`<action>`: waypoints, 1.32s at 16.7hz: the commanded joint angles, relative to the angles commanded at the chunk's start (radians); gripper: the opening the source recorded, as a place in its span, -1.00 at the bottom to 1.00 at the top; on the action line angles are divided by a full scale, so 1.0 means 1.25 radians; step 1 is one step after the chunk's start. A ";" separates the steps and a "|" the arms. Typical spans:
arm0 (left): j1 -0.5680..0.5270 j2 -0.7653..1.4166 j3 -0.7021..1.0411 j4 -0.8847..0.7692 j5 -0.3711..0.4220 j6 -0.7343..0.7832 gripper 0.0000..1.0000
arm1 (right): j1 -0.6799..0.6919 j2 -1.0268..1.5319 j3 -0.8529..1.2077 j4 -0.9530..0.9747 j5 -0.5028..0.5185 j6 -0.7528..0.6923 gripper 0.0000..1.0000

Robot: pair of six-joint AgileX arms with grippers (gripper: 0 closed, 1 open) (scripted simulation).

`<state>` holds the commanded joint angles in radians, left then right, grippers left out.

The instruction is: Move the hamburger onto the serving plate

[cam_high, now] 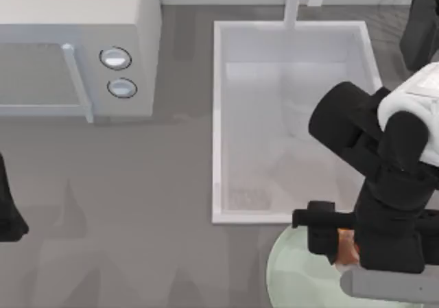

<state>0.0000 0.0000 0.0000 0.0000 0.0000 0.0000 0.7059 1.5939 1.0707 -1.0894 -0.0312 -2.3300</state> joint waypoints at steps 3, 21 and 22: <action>0.000 0.000 0.000 0.000 0.000 0.000 1.00 | 0.028 -0.006 -0.002 0.009 0.002 -0.052 -1.00; 0.000 0.000 0.000 0.000 0.000 0.000 1.00 | 0.028 0.047 -0.099 0.159 0.002 -0.051 -0.85; 0.000 0.000 0.000 0.000 0.000 0.000 1.00 | 0.028 0.047 -0.099 0.159 0.002 -0.051 -0.70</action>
<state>0.0000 0.0000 0.0000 0.0000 0.0000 0.0000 0.7408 1.6526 0.9469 -0.8903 -0.0290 -2.3944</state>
